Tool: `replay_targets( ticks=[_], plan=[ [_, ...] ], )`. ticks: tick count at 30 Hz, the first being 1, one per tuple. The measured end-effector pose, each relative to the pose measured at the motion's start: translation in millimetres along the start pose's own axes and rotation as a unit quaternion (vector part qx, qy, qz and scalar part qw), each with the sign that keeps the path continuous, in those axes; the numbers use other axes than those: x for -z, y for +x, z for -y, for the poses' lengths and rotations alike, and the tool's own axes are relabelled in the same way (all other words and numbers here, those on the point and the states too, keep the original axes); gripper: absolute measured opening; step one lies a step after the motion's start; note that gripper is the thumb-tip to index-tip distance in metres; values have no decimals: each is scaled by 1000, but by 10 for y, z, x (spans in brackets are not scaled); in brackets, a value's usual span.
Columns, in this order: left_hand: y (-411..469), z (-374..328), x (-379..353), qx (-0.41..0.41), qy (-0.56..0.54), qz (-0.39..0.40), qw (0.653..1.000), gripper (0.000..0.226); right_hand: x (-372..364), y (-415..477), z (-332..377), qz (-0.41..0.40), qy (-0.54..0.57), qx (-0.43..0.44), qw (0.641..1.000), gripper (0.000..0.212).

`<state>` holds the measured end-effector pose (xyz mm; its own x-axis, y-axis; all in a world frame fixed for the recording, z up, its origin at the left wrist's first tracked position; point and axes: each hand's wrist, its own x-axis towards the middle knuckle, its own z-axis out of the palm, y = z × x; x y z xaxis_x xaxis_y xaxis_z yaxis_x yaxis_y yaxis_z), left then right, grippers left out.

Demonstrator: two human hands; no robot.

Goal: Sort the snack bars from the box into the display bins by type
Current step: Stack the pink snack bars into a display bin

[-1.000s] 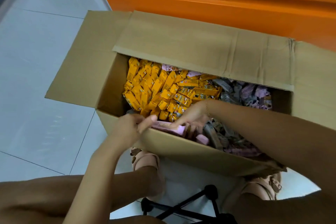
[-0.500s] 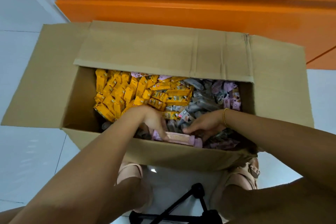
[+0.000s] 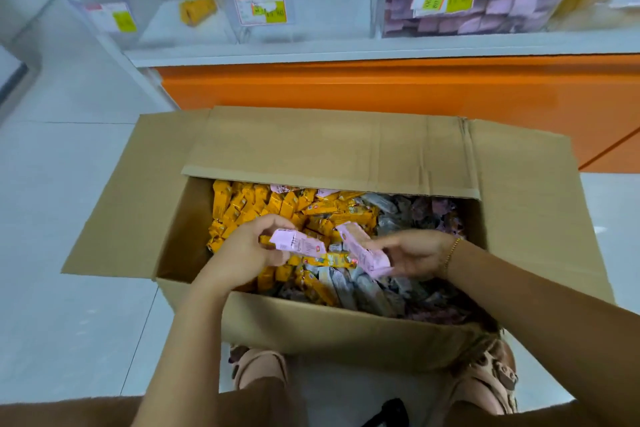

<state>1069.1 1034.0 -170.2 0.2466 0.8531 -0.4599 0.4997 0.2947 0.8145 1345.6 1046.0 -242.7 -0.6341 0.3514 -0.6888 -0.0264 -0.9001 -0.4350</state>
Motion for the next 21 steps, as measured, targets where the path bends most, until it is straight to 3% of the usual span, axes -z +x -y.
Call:
replay_targets(
  ticks=[6,11,15,18,21],
  plan=[
    [-106,-200,-98,14,-273,15,962,36,-450,-258,263,-3,-68,137,988,34],
    [-79,-466,-276,-64,-318,15,946,40,-674,-489,279,-103,-114,244,957,25],
    [-96,-726,-376,-97,-423,61,899,45,-772,-800,394,-181,-183,323,911,31],
    [-112,-943,-488,-74,-416,-24,906,22,-872,-1152,548,-203,-280,373,861,30],
    [-113,-1066,-558,-62,-421,-30,904,44,-900,-1452,675,-232,-392,406,792,38]
  ],
)
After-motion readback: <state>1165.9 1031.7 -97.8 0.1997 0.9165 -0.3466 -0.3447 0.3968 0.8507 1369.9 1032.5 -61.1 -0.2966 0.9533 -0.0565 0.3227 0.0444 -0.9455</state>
